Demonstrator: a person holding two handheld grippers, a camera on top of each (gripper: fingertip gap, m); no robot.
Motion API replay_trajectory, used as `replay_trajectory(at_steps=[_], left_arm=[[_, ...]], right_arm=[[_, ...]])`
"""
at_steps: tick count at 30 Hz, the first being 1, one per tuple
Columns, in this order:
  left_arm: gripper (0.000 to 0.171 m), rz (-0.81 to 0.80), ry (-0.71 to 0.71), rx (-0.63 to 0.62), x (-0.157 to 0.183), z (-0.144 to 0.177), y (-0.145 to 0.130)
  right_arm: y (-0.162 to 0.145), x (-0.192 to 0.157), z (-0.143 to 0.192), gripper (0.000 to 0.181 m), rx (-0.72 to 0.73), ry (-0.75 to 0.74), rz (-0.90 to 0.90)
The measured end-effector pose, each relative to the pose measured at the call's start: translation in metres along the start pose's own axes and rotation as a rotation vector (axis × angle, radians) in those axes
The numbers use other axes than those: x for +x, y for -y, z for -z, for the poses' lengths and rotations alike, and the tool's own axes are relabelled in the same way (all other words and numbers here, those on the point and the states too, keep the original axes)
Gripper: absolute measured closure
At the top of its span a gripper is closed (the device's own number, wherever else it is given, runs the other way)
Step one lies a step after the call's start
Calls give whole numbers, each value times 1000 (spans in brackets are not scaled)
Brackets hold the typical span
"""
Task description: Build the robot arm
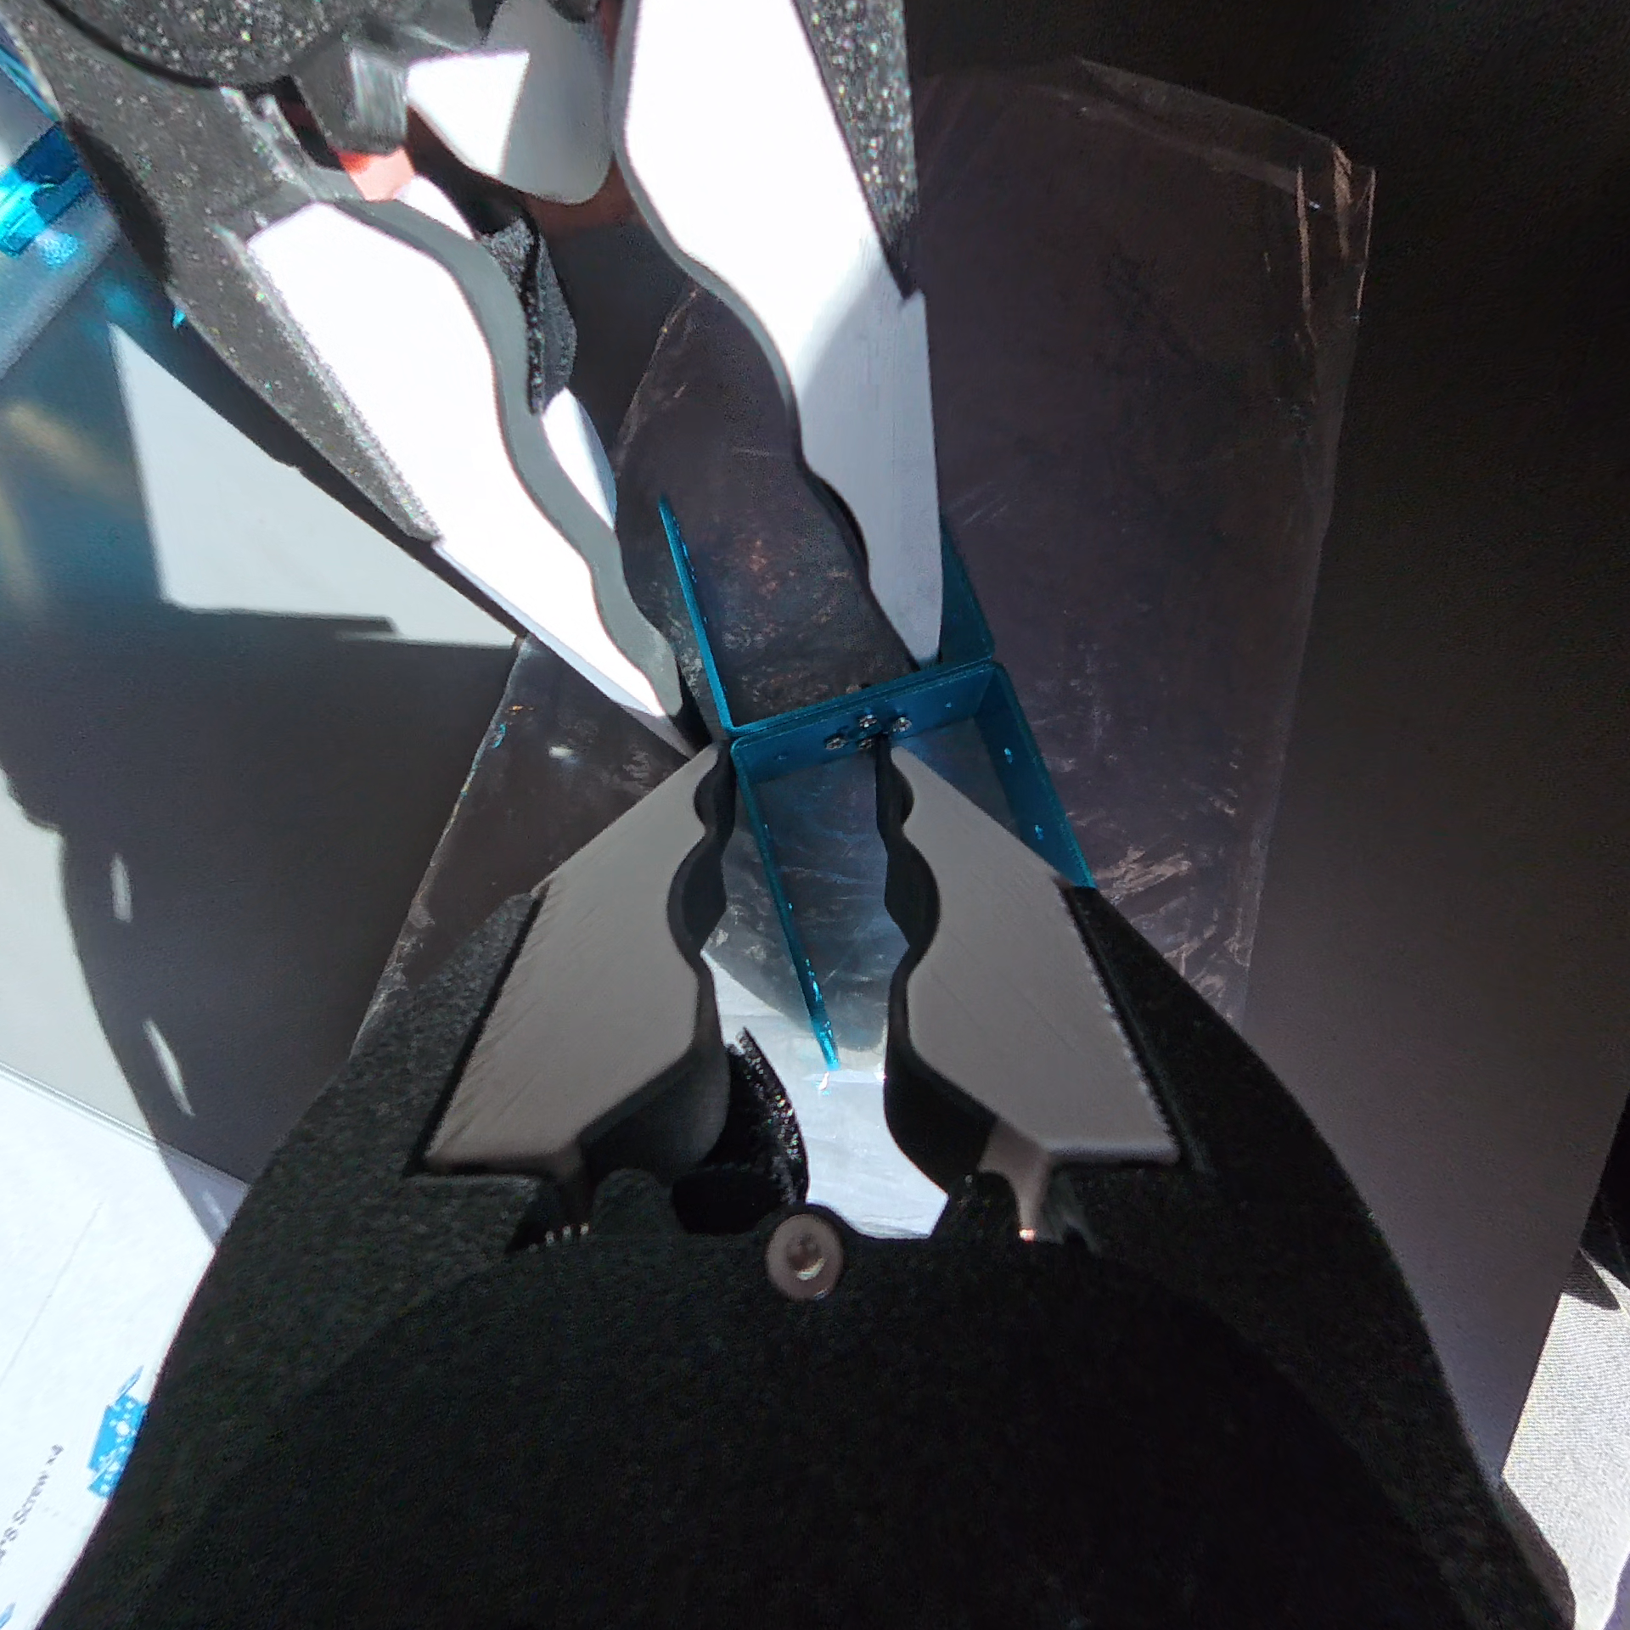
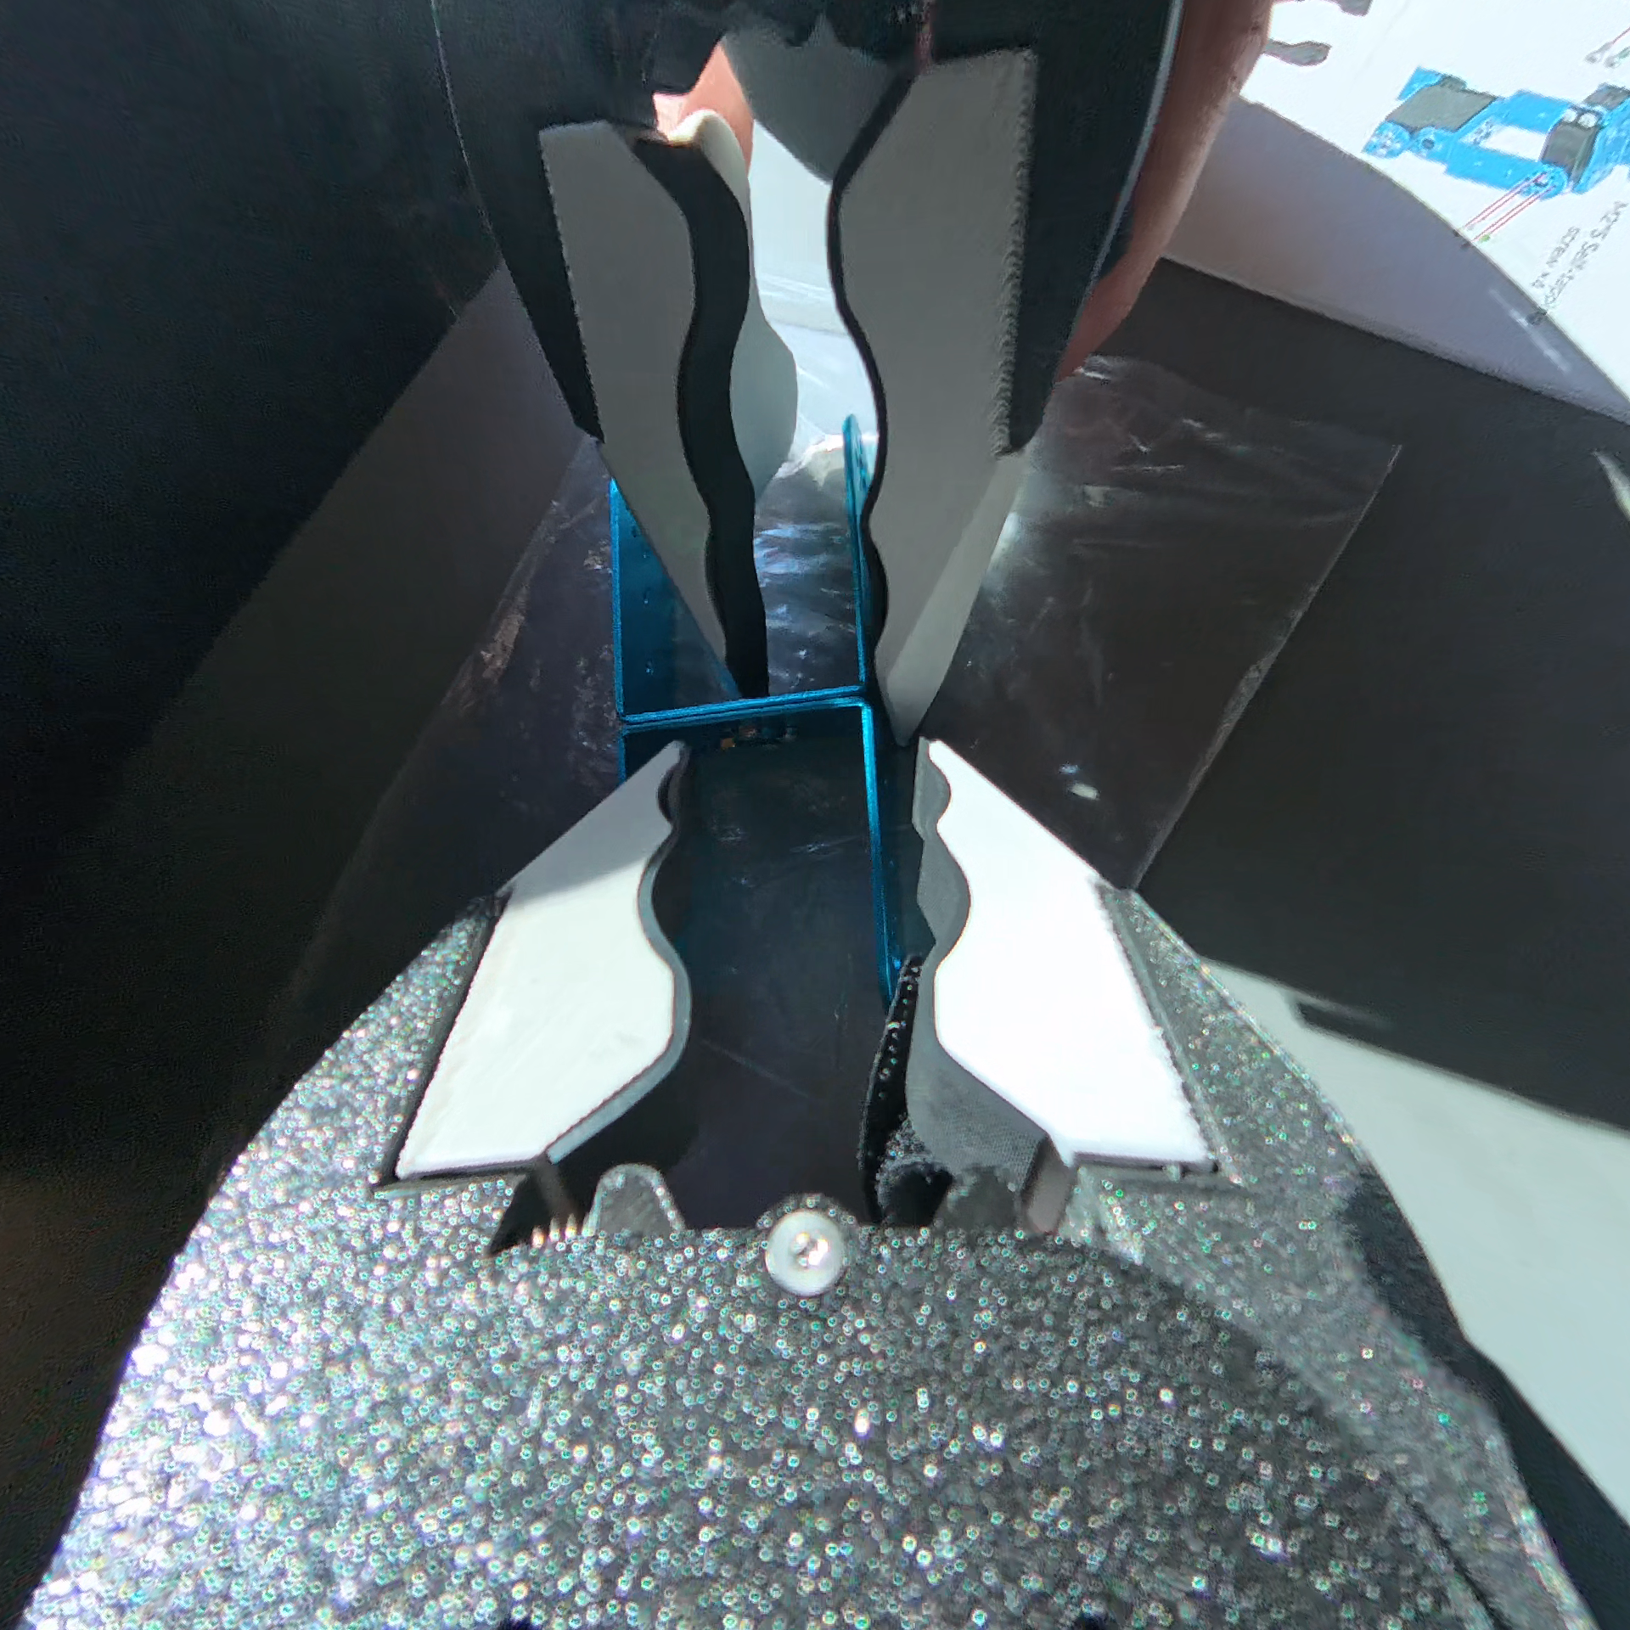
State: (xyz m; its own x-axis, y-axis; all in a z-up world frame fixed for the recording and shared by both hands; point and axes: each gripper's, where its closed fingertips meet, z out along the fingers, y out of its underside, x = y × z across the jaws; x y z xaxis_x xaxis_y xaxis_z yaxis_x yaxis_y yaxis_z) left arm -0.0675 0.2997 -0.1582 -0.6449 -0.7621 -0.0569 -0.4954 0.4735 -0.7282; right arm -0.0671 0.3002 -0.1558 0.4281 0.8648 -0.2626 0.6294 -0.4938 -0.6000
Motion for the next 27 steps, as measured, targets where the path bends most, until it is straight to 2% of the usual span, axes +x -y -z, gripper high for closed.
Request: replay_trajectory(at_steps=[3, 7, 11, 15, 20, 22, 24, 27], left_arm=[[141, -2, 2, 0, 0, 0, 0], [140, -5, 6, 1, 0, 0, 0], [141, -1, 1, 0, 0, 0, 0], [141, -1, 1, 0, 0, 0, 0], [140, -2, 4, 0, 0, 0, 0], [141, 2, 0, 0, 0, 0, 0], [141, 1, 0, 0, 0, 0, 0], [141, 1, -2, 0, 0, 0, 0]], right_arm=[[0, 3, -1, 137, -19, -40, 11], [2, 4, 4, 148, 25, 30, -65], [0, -1, 0, 130, 9, 19, -5], [-1, 3, -1, 137, -26, -48, 22], [2, 3, 3, 144, 36, 50, -82], [2, 1, 2, 138, 47, 83, -92], [1, -2, 1, 131, 25, 53, -53], [1, 0, 0, 134, -8, -9, -16]])
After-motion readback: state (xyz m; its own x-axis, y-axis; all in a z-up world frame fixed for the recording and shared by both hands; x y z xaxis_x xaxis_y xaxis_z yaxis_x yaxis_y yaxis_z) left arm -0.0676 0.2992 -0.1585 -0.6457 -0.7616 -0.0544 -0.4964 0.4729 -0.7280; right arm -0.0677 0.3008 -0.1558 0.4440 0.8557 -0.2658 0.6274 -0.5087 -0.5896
